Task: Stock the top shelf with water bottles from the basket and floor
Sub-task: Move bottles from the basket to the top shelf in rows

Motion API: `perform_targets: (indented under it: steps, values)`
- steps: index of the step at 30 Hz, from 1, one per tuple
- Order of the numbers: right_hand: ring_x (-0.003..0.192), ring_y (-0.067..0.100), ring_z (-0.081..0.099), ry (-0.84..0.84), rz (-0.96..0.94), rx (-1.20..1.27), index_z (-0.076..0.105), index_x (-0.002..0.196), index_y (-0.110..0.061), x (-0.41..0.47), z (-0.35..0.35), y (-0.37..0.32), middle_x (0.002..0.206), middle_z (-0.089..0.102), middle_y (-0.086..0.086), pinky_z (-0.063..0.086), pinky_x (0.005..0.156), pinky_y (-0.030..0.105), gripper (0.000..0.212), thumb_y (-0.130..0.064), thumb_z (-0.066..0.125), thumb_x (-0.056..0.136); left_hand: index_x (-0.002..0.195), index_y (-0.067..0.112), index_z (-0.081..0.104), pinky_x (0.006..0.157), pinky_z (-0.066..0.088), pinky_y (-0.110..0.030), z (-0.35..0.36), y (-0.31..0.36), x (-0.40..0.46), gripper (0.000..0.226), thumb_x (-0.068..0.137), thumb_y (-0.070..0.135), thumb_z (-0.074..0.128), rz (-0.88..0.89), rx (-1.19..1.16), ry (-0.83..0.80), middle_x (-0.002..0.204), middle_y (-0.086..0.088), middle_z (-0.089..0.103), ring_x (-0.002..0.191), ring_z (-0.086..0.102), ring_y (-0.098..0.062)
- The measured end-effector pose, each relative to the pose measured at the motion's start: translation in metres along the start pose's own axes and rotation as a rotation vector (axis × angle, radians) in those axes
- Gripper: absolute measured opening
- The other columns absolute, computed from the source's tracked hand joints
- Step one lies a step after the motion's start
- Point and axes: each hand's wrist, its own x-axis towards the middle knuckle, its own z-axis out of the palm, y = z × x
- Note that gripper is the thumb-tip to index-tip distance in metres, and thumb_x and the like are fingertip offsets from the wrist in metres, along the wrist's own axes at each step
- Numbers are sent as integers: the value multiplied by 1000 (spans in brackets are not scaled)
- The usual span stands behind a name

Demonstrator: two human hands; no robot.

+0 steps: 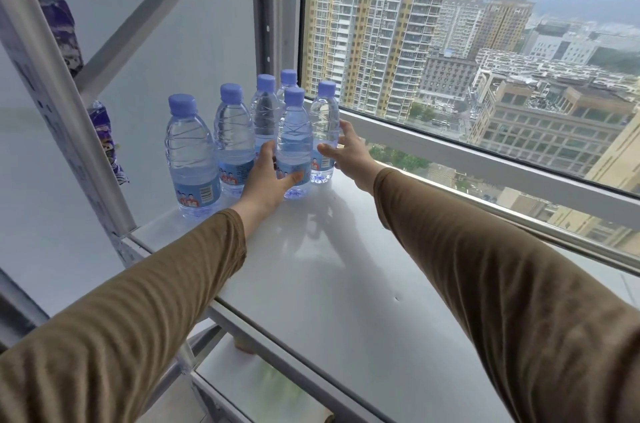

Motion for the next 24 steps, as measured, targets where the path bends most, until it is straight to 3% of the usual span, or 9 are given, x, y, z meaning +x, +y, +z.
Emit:
perform_targets:
  steps: [2,5,8,12,17,19,24]
  values:
    - [111,25,64,4,10,-6,30,161,-19,-6,-3,-2,132,62,10,52,80,29,71,-7,67,101,153,20,27,98,35,-24,-2,-4,-5,84,87,19,78,-26,4,-17,137,-2,49,126,48,-15]
    - [125,25,60,40,26,3,24,165,-17,-17,-9,-1,152,53,16,50,95,33,79,-8,68,100,156,22,22,105,34,-29,-8,-11,-17,95,83,19,82,-39,34,-35,147,-5,45,135,43,-18]
    - [128,22,56,93,42,-64,27,163,-16,-35,-12,1,158,48,18,48,100,32,79,-13,72,99,157,21,18,107,34,-31,-17,-12,-29,99,82,23,83,-44,47,-68,153,-6,39,140,40,-19]
    - [143,31,51,135,47,-274,35,159,-13,-74,-7,-3,157,50,16,44,119,49,77,-24,76,95,155,19,24,109,33,-31,-34,-6,-43,91,84,27,81,-27,122,-137,155,-8,39,143,39,-22]
    - [144,28,49,174,20,-558,40,156,-15,-145,16,-26,154,55,12,37,113,33,69,-30,73,98,152,10,32,112,32,-34,-67,2,-61,79,88,27,77,171,284,-247,153,-13,41,141,40,-27]
    - [144,30,47,214,27,-622,41,156,-16,-178,32,-34,154,55,12,36,114,34,68,-32,72,98,151,9,33,110,30,-31,-84,1,-73,76,90,30,74,245,359,-300,154,-13,41,141,40,-28]
    - [144,35,42,205,62,-766,39,158,-16,-254,83,-48,154,53,13,36,117,44,69,-36,69,99,153,11,36,118,27,-38,-128,-12,-114,75,92,37,70,376,493,-416,157,-13,38,144,36,-30]
